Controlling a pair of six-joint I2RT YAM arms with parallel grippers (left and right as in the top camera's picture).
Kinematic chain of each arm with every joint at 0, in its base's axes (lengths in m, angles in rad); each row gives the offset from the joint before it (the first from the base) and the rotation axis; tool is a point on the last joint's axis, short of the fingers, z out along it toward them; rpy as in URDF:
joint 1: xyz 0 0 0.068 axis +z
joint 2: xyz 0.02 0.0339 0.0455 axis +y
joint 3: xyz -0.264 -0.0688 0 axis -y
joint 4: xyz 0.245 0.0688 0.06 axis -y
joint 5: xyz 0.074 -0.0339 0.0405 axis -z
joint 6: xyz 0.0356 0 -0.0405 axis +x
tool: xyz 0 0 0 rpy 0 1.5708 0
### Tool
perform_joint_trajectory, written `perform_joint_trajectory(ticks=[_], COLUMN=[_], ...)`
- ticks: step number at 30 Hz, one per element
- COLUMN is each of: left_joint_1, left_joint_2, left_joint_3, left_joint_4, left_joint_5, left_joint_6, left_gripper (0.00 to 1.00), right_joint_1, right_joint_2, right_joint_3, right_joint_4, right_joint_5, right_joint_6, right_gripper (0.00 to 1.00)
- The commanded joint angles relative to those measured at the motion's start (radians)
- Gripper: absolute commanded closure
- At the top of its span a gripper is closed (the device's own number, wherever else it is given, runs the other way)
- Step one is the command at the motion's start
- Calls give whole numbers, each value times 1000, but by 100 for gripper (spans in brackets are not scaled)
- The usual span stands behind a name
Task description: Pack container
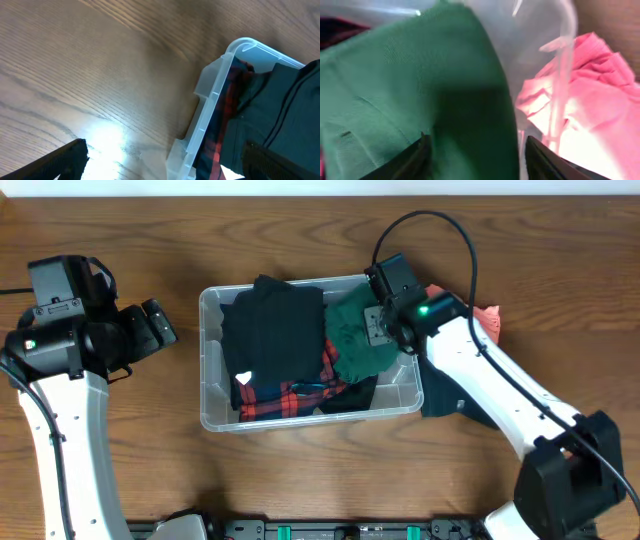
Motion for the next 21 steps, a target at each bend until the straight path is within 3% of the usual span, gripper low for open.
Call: perform_joint_trajectory(ticks=[1,3,7,14,21], left_joint_1=[5,5,5,5,5], left_joint_2=[5,5,5,5,5], left_joint_3=[14,14,14,14,14], left_joint_4=[-3,-3,-3,-3,-3], left_joint_5=[-5,-5,-5,-5,-5], left_joint_6=[13,13,13,13,13], left_gripper=[2,2,2,2,2], right_joint_1=[-2,5,34,76,79], right_joint_2=[-91,-116,-110,60,237], right_joint_3=[3,3,2,-8,-8], right_joint_4=[32,60,84,77,100], right_joint_5=[-58,-126,-154,-17,2], right_joint_6=[-18,-24,-6,72,75], right_gripper=[53,73,96,99,99])
